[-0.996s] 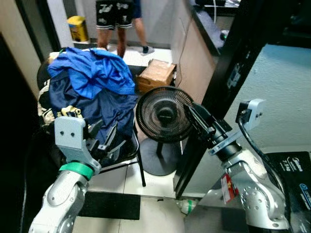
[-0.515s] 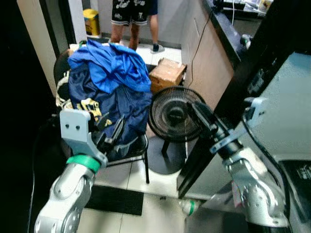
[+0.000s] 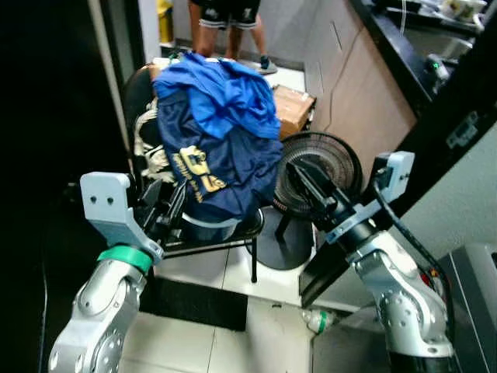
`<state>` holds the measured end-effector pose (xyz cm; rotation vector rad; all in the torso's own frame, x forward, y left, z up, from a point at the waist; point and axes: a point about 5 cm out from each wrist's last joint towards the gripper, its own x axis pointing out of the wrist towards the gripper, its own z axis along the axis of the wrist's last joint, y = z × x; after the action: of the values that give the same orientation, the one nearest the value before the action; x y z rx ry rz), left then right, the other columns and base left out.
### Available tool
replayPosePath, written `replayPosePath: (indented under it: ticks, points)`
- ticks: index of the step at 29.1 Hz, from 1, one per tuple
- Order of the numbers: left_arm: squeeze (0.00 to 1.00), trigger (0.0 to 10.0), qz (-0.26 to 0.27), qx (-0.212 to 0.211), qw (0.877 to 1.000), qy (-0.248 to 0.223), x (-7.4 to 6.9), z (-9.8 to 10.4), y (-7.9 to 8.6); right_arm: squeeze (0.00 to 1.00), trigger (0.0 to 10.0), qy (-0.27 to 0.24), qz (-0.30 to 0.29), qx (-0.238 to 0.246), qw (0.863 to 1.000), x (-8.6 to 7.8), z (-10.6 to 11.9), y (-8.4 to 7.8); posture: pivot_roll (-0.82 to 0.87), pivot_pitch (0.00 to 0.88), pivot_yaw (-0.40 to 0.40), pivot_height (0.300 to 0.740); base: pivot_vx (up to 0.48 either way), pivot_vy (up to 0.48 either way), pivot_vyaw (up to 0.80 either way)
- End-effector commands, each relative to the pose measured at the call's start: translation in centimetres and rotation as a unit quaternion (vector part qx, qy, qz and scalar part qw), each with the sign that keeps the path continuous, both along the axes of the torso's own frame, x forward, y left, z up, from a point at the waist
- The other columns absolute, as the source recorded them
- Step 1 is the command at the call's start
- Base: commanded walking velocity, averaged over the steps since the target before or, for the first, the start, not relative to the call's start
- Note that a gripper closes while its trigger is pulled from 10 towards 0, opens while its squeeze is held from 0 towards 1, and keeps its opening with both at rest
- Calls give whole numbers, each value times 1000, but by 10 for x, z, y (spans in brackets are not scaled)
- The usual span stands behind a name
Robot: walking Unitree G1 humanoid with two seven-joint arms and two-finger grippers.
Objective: Clothes washing
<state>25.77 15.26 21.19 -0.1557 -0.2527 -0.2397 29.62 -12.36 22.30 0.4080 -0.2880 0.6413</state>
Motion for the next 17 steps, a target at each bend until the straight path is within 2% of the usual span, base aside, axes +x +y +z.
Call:
replayPosePath:
  ticks: [1, 8, 17]
  points:
    - [0, 10000, -5, -3, 1000, 6, 0, -3, -4, 0, 10000, 7, -10, -5, 1000, -1, -3, -5, 53, 45, -66, 740, 0, 0, 0]
    - [0, 10000, -4, -13, 1000, -1, 0, 0, -6, 0, 10000, 4, -10, -8, 1000, 1, -1, -3, 50, 47, -66, 740, 0, 0, 0]
    - [0, 10000, 26, 8, 1000, -6, 8, 0, -6, 0, 10000, 2, -21, -48, 999, 16, 1, 5, 52, 50, -69, 740, 0, 0, 0]
